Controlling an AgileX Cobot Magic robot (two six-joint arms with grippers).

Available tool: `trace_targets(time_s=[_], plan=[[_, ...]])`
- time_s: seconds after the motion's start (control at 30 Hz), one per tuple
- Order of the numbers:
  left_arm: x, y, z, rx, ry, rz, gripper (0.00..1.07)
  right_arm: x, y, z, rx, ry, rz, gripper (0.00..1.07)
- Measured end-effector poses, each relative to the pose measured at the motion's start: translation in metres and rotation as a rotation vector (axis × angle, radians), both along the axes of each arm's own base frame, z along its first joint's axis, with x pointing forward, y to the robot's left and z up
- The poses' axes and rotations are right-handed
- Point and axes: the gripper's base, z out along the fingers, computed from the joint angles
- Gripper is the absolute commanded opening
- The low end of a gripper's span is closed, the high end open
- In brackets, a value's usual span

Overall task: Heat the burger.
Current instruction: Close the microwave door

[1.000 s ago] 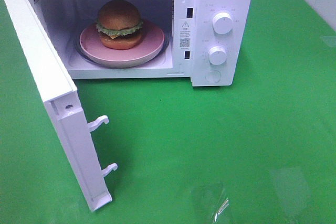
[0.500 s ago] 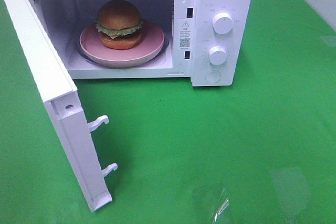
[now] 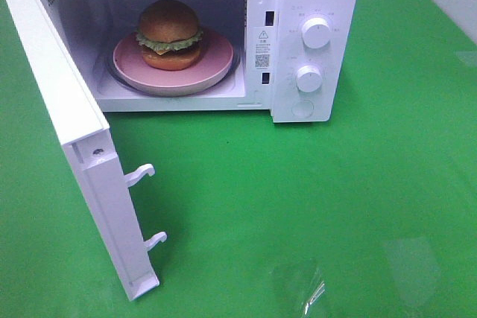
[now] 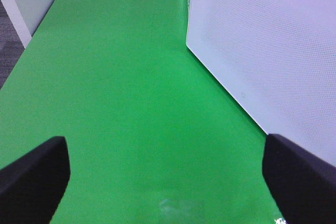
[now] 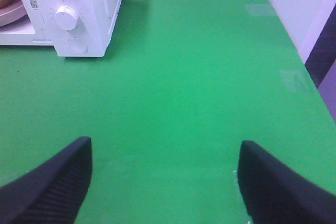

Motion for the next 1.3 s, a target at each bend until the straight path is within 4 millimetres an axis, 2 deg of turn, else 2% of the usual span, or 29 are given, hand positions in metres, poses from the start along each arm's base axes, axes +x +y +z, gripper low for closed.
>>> trace_targets(time_s=[0.97,1.17,1.3], plan=[[0.0,0.0,0.0,-0.003,-0.001,-0.002,0.91,0.0,0.0,0.0,0.0,0.0,0.0,0.73],[0.002,0.0,0.011,-0.004,-0.068,-0.001,0.91,0.0,0.0,0.0,0.0,0.0,0.0,0.73],[0.013,0.001,0.018,-0.005,-0.097,0.002,0.85,0.0,0.0,0.0,0.0,0.0,0.0,0.73]])
